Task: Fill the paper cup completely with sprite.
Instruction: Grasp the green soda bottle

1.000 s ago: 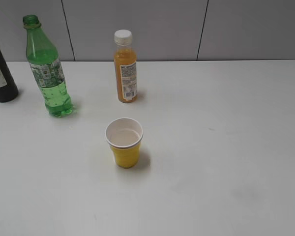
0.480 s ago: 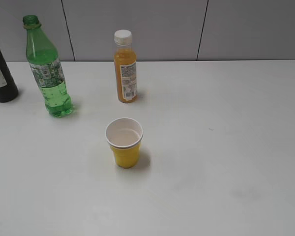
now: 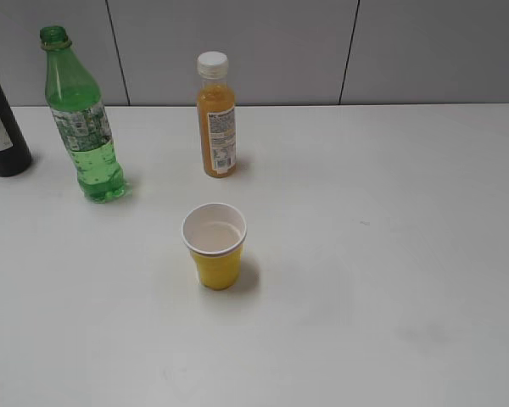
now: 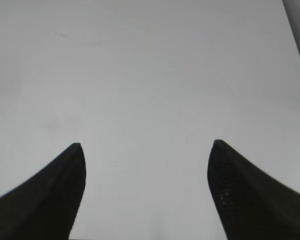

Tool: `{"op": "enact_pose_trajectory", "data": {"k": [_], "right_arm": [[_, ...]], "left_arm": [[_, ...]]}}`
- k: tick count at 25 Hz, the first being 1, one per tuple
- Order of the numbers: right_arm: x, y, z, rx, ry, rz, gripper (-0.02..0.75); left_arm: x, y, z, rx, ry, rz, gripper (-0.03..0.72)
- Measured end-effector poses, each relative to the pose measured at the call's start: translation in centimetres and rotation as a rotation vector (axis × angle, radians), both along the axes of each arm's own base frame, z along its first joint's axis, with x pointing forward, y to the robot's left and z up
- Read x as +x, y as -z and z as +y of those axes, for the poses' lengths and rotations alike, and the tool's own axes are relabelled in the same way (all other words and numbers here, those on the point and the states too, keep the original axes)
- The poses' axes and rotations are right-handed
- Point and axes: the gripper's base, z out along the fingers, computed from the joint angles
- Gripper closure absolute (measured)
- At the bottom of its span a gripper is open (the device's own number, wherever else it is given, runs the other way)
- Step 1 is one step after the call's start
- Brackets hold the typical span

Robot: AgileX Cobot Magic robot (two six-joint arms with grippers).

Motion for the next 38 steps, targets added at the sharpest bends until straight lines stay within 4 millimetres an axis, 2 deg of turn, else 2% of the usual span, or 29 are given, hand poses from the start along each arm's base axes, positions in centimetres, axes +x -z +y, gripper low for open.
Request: {"op": "enact_pose_trajectory", "data": {"k": [5,12,19,24,31,35,38], "right_arm": [[-1.8,-0.2,-0.1,0.003,-0.001,-0.129,0.152],[-1.8,-0.1,-0.4,0.016,0.049,-0.131,0.152],[-1.8,-0.1,-0.4,0.021,0.053,-0.130,0.152],[-1.8,-0.1,-0.4,0.023,0.054,-0.130,0.152],[-1.8,-0.1,-0.4,0.022,0.054,-0.130,0.152],[-1.8,-0.1,-0.4,0.022,0.054,-0.130,0.152],[-1.8,-0.1,-0.4,0.021,0.055,-0.130,0.152]], "left_arm": [[0.0,0.0,0.0,-0.001,0.001,0.000,0.072],[0.0,-0.2,0.0,-0.004,0.001,-0.016,0.083],[0.7,-2.7,0.0,-0.031,-0.012,-0.243,0.096],[3.7,-4.0,-0.2,-0.045,-0.021,-0.277,0.099],[9.7,-5.7,-0.5,-0.061,-0.044,-0.374,0.099],[13.3,-5.6,-0.6,-0.061,-0.060,-0.404,0.099],[16.1,-4.9,-0.8,-0.057,-0.071,-0.397,0.099]]}}
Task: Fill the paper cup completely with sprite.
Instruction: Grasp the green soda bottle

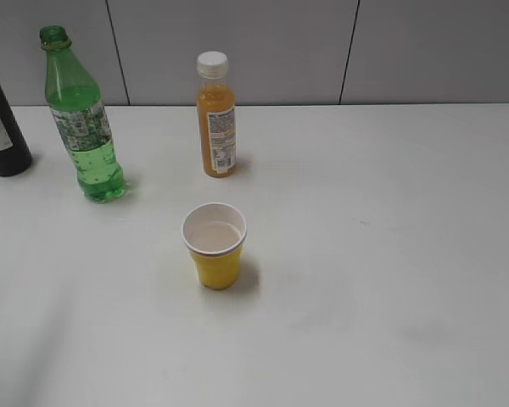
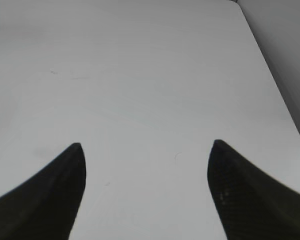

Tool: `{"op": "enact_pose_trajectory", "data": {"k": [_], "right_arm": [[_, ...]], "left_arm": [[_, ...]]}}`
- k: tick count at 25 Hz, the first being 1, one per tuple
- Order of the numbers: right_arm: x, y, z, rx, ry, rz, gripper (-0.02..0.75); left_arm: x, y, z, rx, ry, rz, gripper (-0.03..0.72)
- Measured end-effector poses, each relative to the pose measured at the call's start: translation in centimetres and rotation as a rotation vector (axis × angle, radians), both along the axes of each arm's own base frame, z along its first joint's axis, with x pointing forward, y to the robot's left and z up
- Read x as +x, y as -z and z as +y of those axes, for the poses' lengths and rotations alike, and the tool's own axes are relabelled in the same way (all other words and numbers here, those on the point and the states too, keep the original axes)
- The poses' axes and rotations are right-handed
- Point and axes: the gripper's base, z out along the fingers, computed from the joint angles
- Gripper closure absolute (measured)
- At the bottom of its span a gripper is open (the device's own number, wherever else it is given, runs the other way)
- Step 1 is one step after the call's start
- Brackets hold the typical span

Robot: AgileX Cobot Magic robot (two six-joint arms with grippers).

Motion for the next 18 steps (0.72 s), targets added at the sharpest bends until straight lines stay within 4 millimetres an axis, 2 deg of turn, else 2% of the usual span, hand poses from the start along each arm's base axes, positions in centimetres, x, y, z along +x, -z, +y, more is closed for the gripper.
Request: {"op": "enact_pose_trajectory", "data": {"k": [4,10,14,18], "right_arm": [[0.0,0.0,0.0,-0.001,0.000,0.000,0.152],[0.0,0.0,0.0,-0.001,0.001,0.000,0.152],[0.0,0.0,0.0,-0.001,0.001,0.000,0.153],[0.0,0.0,0.0,-0.001,0.001,0.000,0.153]], "left_arm": [[3.1,1.4,-0.5,0.003,0.008,0.014,0.099],[7.3,4.6,-2.8,0.017,0.076,0.044,0.099],[9.3,7.0,-3.6,-0.006,0.090,0.092,0.099],[10.4,8.7,-3.9,-0.005,0.089,0.124,0.099]]}}
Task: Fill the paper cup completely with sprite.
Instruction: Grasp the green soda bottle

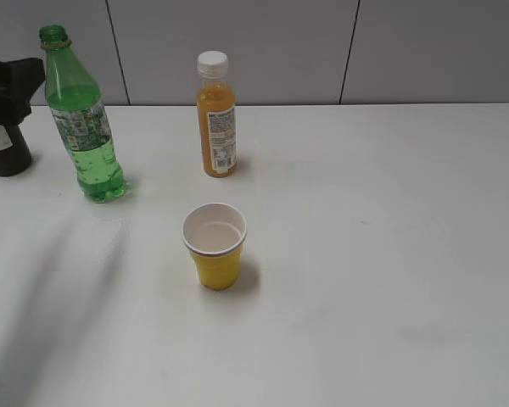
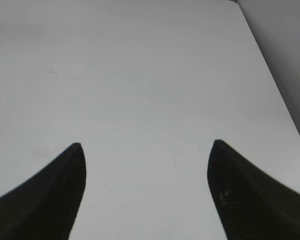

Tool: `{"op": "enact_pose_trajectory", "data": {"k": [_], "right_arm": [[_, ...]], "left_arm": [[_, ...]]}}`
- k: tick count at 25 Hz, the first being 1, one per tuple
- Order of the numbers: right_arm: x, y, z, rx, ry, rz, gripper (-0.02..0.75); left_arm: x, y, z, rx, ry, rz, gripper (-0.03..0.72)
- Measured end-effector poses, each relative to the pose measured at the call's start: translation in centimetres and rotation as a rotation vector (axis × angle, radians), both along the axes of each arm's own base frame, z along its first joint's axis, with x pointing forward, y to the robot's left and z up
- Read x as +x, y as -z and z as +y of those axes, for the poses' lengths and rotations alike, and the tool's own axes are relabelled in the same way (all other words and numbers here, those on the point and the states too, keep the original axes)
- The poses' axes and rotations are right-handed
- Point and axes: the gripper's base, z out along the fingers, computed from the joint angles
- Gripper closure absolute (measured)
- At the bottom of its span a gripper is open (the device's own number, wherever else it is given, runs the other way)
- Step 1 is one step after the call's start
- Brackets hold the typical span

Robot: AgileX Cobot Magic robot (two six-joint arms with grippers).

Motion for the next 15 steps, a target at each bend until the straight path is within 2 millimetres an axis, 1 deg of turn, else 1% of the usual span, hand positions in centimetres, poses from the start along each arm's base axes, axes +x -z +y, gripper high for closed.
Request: {"op": "enact_pose_trajectory", "data": {"k": [5,7,9,13,15], "right_arm": [[0.0,0.0,0.0,-0.001,0.000,0.000,0.153],[0.0,0.0,0.0,-0.001,0.000,0.000,0.153],[0.0,0.0,0.0,-0.001,0.000,0.000,0.153],[0.0,0.0,0.0,-0.001,0.000,0.000,0.153],[0.0,0.0,0.0,-0.001,0.000,0.000,0.153]], "left_arm": [[0.7,1.1,-0.2,0.005,0.003,0.007,0.099],[0.7,1.7,-0.2,-0.009,0.000,0.017,0.099],[0.2,2.5,-0.1,-0.029,-0.003,0.019,0.099],[-1.4,4.2,0.3,-0.050,-0.008,-0.004,0.099],[-1.7,4.9,0.4,-0.050,-0.007,-0.011,0.099]]}}
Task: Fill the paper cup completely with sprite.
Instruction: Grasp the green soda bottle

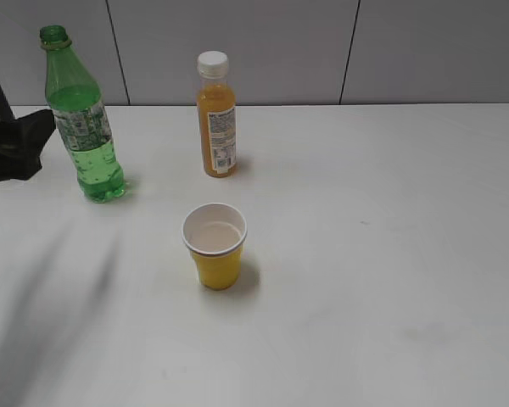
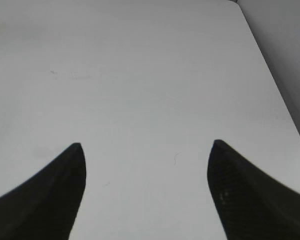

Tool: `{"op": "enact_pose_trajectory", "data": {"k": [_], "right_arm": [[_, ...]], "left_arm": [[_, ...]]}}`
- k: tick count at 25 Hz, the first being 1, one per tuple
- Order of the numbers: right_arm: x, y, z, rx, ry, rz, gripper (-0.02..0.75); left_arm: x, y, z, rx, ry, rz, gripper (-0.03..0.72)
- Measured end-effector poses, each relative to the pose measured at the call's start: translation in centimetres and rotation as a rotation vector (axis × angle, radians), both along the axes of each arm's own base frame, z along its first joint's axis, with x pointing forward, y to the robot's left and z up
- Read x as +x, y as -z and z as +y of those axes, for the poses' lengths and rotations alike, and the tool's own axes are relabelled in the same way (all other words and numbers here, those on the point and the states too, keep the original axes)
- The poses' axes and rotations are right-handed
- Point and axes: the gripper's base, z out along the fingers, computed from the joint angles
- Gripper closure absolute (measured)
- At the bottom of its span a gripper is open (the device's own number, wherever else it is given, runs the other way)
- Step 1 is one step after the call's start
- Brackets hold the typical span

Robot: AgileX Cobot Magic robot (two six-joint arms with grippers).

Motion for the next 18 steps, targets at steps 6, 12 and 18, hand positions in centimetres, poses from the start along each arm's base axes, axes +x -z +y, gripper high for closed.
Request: {"op": "enact_pose_trajectory", "data": {"k": [6,12,18], "right_arm": [[0.0,0.0,0.0,0.000,0.000,0.000,0.153],[0.0,0.0,0.0,0.000,0.000,0.000,0.153],[0.0,0.0,0.0,0.001,0.000,0.000,0.153]], "left_arm": [[0.5,2.1,-1.0,0.050,0.099,-0.005,0.073],[1.5,4.7,-1.1,0.053,0.095,0.052,0.045],[3.1,4.7,-1.0,0.022,0.042,-0.014,0.045]]}}
